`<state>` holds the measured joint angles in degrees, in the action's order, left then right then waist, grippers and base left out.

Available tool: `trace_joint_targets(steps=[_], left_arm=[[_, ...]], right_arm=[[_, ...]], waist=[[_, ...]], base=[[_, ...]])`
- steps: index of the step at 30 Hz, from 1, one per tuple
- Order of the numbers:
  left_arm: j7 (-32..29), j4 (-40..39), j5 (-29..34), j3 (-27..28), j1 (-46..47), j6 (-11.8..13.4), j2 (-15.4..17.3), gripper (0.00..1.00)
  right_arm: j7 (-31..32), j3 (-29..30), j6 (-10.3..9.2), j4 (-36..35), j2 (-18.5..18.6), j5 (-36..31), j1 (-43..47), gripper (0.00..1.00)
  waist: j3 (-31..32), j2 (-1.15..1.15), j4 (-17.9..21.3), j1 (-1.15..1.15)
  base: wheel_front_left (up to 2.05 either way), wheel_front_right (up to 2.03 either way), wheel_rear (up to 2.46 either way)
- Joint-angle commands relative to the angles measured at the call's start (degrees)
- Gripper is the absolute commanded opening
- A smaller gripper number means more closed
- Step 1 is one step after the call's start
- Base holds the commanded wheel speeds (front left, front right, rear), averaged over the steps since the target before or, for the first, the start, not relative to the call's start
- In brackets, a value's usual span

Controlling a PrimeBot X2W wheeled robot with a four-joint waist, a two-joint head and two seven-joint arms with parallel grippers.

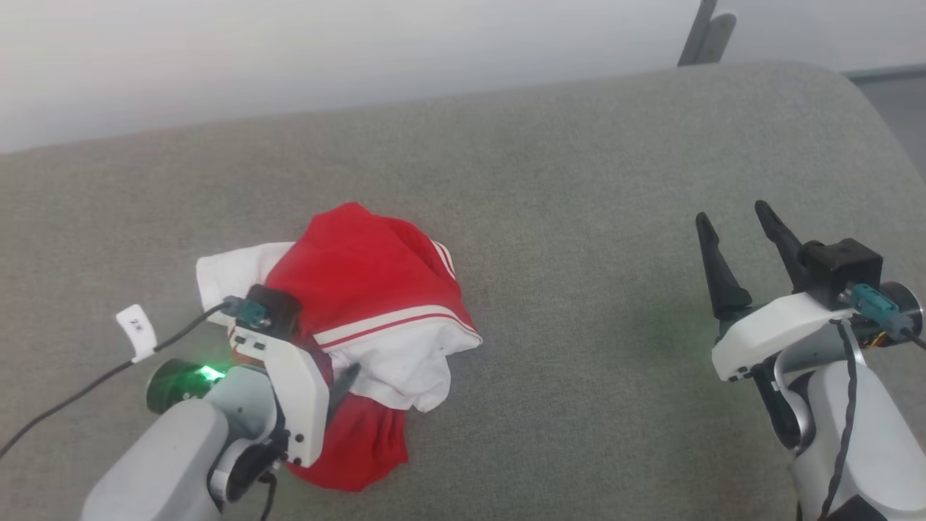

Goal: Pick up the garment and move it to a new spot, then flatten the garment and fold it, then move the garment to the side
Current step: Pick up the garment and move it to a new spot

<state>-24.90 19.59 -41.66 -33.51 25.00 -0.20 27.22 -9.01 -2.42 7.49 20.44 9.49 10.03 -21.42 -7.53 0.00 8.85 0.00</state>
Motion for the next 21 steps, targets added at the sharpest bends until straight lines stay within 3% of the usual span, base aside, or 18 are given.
trace_joint_targets(steps=[1,9,21], left_arm=[[0.7,-0.2,0.4,0.3,0.5,-0.1,0.3,1.0],[6.9,-4.3,0.6,3.1,-2.8,0.7,2.9,1.0],[25.9,-9.9,1.0,12.5,-13.1,3.7,8.6,1.0]], right_arm=[[0.0,-0.1,0.01,0.1,0.2,0.3,0.3,1.0],[0.2,-0.7,0.01,0.4,1.2,1.1,1.9,1.0],[-0.4,0.5,0.01,0.5,2.3,1.3,5.5,1.0]], waist=[[0.9,0.0,-0.5,0.0],[4.5,0.0,-2.7,0.0],[8.4,0.0,-5.9,0.0]], base=[[0.0,0.0,0.0],[0.0,0.0,0.0],[0.0,0.0,0.0]])
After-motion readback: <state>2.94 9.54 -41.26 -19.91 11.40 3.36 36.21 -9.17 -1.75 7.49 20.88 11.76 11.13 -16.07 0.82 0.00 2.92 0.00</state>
